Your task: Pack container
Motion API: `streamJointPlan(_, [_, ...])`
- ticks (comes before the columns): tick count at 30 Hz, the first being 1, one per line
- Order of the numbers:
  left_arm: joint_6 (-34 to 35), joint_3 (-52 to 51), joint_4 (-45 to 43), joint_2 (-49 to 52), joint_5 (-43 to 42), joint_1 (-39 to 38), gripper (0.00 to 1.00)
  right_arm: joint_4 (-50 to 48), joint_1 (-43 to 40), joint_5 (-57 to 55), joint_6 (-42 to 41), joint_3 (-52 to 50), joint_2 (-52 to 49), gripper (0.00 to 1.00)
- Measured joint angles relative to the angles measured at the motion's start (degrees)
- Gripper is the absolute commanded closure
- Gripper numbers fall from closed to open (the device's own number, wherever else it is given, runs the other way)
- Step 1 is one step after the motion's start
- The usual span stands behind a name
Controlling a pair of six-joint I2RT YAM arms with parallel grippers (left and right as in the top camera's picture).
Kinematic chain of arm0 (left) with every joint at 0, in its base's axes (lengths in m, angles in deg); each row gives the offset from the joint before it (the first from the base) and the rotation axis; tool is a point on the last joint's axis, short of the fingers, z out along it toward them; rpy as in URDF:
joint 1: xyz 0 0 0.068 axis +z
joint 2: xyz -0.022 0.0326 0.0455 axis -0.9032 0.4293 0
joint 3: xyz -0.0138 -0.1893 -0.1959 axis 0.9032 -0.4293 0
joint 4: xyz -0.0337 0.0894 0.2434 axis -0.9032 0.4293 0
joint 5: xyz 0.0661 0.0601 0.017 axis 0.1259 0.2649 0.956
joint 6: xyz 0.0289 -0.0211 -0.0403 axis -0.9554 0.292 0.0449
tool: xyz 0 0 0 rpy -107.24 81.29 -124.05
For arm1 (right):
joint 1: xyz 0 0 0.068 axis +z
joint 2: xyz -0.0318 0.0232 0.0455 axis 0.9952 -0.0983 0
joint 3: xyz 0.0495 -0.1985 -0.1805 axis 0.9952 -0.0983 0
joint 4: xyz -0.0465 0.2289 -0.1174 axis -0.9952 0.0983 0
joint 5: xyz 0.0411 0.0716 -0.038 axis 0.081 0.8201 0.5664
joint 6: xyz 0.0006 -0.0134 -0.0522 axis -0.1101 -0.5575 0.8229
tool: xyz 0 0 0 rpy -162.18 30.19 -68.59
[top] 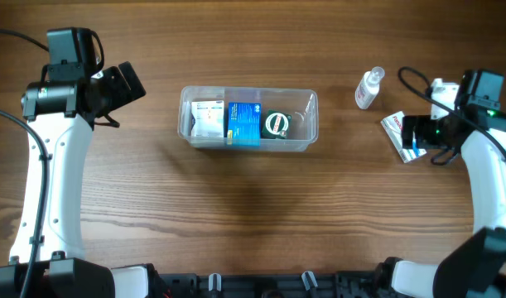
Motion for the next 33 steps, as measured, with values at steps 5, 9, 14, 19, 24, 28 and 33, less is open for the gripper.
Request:
streamJointPlan(5, [0.0,0.0,0.0,0.0,0.0,0.0,0.00,-2.5,0.0,2.3,3.5,-0.2,-7.0,0.00])
streamJointPlan(9, [0.0,0.0,0.0,0.0,0.0,0.0,0.00,-3.8,0.0,2.8,6.5,-0.2,-13.2,0.00])
streamJointPlan(14, [0.0,0.0,0.0,0.0,0.0,0.0,0.00,-5.6,0.0,2.9,8.8,-0.2,-17.9,0.00])
streamJointPlan(19, [0.0,0.0,0.0,0.0,0.0,0.0,0.00,-8.6,0.0,2.9,9.4,-0.3,-19.4,0.00])
streamJointPlan(24, [0.0,0.0,0.0,0.0,0.0,0.0,0.00,-10.8,0.0,2.9,9.4,-0.3,-20.0,0.08])
streamJointPlan(28, [0.0,0.0,0.0,0.0,0.0,0.0,0.00,-11.2,0.0,2.8,9.8,-0.3,-20.0,0.42])
streamJointPlan(33, [0.0,0.0,0.0,0.0,0.0,0.0,0.00,-11.5,0.0,2.8,9.9,-0.3,-20.0,0.55])
